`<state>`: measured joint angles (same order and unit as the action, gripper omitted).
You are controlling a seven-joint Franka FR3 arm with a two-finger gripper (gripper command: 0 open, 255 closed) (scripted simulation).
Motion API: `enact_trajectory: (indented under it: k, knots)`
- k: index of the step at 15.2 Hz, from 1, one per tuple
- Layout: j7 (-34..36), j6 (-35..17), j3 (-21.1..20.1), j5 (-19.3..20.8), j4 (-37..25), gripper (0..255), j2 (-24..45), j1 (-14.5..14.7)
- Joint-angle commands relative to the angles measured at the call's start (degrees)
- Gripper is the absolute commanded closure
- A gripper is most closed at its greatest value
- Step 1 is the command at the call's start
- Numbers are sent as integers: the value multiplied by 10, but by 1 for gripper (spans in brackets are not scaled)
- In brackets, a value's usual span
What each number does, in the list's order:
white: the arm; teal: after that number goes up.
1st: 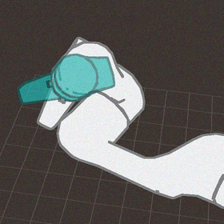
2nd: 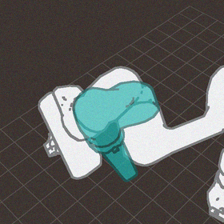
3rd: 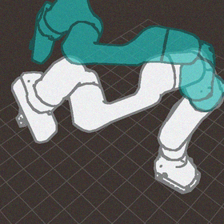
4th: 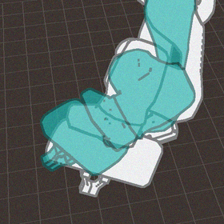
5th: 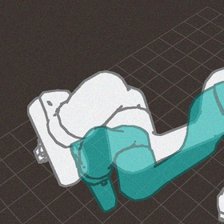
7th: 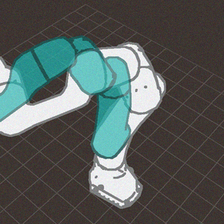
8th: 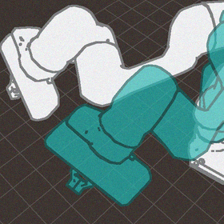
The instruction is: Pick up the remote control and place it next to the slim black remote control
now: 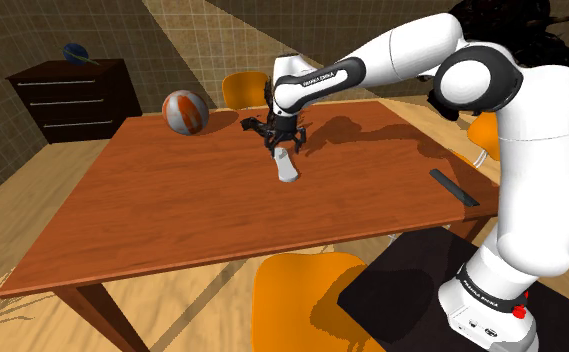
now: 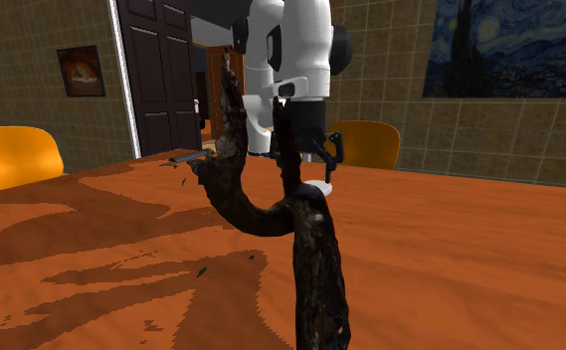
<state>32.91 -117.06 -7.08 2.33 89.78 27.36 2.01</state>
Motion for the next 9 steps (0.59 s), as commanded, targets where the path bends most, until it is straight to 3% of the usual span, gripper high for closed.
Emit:
enact_trajectory:
  k: [1,9]
  knots:
    - [3,-10,1,2,-3,0,13,2]
    - [4,-38,2,4,11,0,27,3]
